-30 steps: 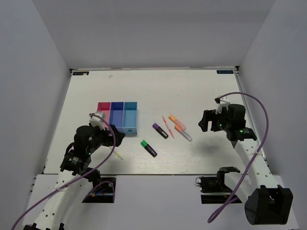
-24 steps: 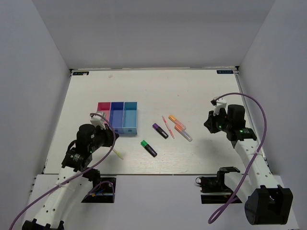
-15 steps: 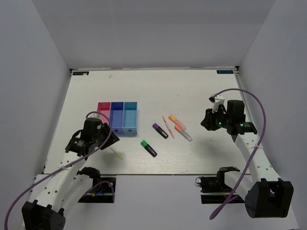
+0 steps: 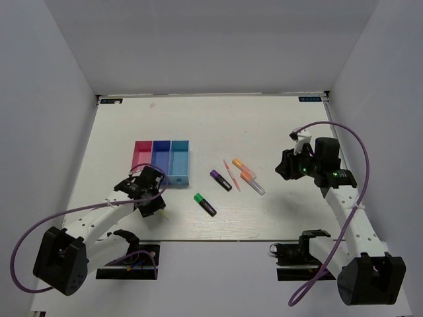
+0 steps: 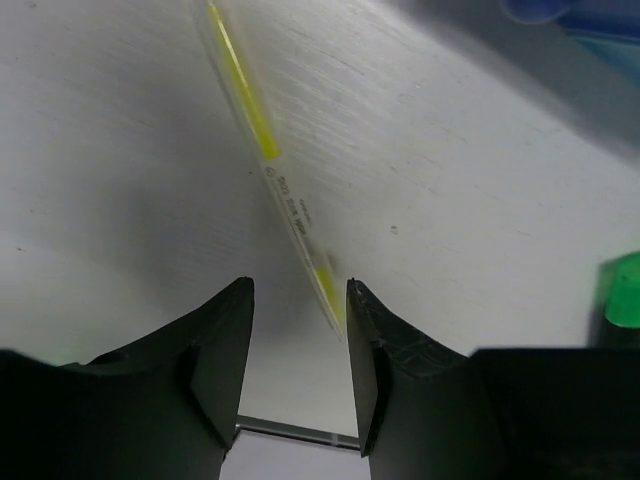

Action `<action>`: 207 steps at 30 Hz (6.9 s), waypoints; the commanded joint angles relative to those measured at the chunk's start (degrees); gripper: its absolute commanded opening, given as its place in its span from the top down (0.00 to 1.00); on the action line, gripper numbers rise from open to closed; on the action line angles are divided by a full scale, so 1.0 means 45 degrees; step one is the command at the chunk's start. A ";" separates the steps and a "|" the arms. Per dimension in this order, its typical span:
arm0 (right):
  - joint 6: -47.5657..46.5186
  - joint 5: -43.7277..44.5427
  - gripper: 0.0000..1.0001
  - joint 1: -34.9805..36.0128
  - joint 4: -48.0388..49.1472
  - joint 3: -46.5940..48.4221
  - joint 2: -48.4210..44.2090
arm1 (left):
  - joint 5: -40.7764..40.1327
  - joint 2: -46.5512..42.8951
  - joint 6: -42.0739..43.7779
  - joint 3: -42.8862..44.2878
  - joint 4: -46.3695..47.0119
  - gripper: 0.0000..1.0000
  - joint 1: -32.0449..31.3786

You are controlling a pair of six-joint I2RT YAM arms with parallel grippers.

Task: Sort the stationery into containers
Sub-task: Pick up the pen from the center of the board, then place the pen in the storage box, then pick up the pen from the center of the board, then place the pen in the storage box.

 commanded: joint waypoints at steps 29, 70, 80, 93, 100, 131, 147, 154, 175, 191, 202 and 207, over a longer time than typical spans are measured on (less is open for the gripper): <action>0.0059 0.0438 0.49 -0.0061 0.0035 -0.0235 -0.0471 | -0.0884 0.0011 -0.0425 -0.2013 0.1166 0.99 -0.0204; -0.0059 0.0223 0.48 -0.0061 0.0133 -0.0430 -0.0178 | -0.4420 0.5750 0.7915 0.5723 0.5324 0.94 0.3038; -0.0214 0.0262 0.39 -0.0061 0.0114 -0.0430 0.0017 | -0.3735 0.5127 0.7739 0.5645 0.5150 0.31 0.2785; -0.0820 0.0672 0.17 0.0056 -0.0042 -0.0196 0.1071 | 0.0459 0.4278 0.6297 0.7689 0.3668 0.74 -0.1374; -0.0566 0.1961 1.00 0.0036 0.0113 -0.0195 0.1307 | 0.1950 0.9145 0.3503 1.1421 0.2496 0.45 -0.3952; -0.0410 0.2176 0.88 -0.0061 0.0192 -0.0372 0.0389 | 0.0152 1.5438 0.1001 1.6874 -0.1257 0.54 -0.5106; -0.0332 0.2118 0.88 -0.0100 0.0250 -0.0411 -0.0119 | 0.0016 1.6064 0.1157 1.5998 -0.2508 0.63 -0.4989; -0.0273 0.1981 0.88 -0.0081 0.0230 -0.0411 -0.0295 | -0.0045 1.6375 0.1353 1.6444 -0.3132 0.84 -0.4853; -0.0468 0.1181 0.40 -0.0159 0.0016 -0.0528 -0.0237 | -0.0374 0.9388 0.2386 1.3265 -0.1317 1.00 -0.3722; -0.0683 0.0555 0.73 -0.0139 -0.0004 -0.0586 0.0407 | -0.2328 0.6276 0.7440 0.9687 0.0068 1.00 0.2763; -0.1347 -0.0186 0.29 -0.0120 -0.0237 -0.0587 0.0818 | -0.2856 0.8094 0.8715 1.0039 0.0734 0.97 0.4093; -0.1660 -0.0714 0.20 -0.0101 -0.0472 -0.0528 0.0935 | -0.2700 0.8193 0.8658 0.9902 0.0949 0.67 0.4093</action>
